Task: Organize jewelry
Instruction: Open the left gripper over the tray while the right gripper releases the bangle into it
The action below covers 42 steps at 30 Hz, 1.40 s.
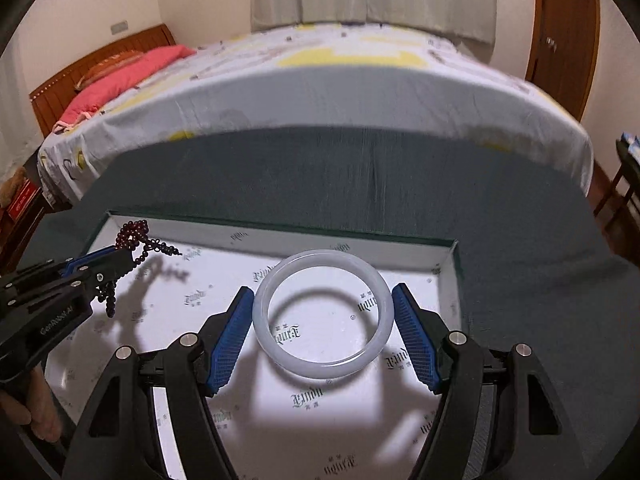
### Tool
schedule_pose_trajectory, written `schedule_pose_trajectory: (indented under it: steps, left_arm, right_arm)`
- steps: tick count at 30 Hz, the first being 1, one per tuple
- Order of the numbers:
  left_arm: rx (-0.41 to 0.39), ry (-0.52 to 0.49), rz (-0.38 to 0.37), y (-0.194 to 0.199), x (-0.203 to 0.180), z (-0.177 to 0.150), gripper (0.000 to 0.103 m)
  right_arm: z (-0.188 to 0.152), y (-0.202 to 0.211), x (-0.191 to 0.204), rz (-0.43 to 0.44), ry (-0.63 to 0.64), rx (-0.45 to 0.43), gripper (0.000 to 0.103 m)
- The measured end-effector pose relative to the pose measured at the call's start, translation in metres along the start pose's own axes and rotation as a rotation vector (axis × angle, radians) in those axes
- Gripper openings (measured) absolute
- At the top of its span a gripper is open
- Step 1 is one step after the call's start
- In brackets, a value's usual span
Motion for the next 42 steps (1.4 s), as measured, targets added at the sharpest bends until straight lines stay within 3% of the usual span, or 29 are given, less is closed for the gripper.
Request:
schedule_pose_trajectory:
  steps: [5, 11, 12, 14, 16, 20, 26, 29, 36, 42]
  left_arm:
    - [0.085, 0.003, -0.016, -0.022, 0.002, 0.0, 0.014]
    - [0.092, -0.012, -0.001, -0.03, 0.003, -0.001, 0.032]
    - [0.091, -0.015, 0.002, -0.03, 0.002, -0.001, 0.042]
    - [0.094, -0.012, 0.003, -0.03, 0.002, -0.001, 0.053]
    - [0.086, -0.002, -0.011, -0.029, 0.002, -0.001, 0.054]
    - [0.023, 0.015, -0.02, -0.018, 0.002, 0.001, 0.065]
    - [-0.168, 0.017, 0.005, 0.034, 0.003, 0.001, 0.077]
    - [-0.253, 0.005, 0.034, 0.066, 0.002, -0.008, 0.078]
    - [-0.334, -0.018, 0.106, 0.126, -0.002, -0.057, 0.078]
    - [-0.322, 0.014, 0.159, 0.159, 0.001, -0.114, 0.078]
  right_arm:
    - [-0.003, -0.011, -0.003, 0.004, -0.018, 0.066, 0.068]
    - [-0.004, -0.016, -0.003, -0.005, -0.025, 0.106, 0.069]
    - [-0.004, -0.016, -0.002, -0.008, -0.016, 0.109, 0.069]
    - [-0.004, -0.014, -0.002, -0.002, -0.018, 0.103, 0.071]
    - [-0.004, -0.01, -0.005, -0.005, -0.021, 0.081, 0.074]
    - [-0.002, 0.01, -0.005, -0.015, -0.016, -0.029, 0.074]
    - [-0.007, 0.062, -0.008, -0.02, -0.027, -0.22, 0.074]
    - [-0.024, 0.094, -0.008, -0.014, -0.035, -0.292, 0.074]
    - [-0.073, 0.14, 0.0, -0.02, -0.003, -0.342, 0.074]
    - [-0.128, 0.165, 0.002, -0.024, 0.021, -0.346, 0.074]
Point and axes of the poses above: each gripper's, at about its wrist camera, not at the fingertips, and y roughly against the way its jaws point, x to its left, z to its top, the point moved 5 cm from there along -y, roughly the way its jaws point, and after that the axes turned 4 degrees about -y, right-handed, at the moved point
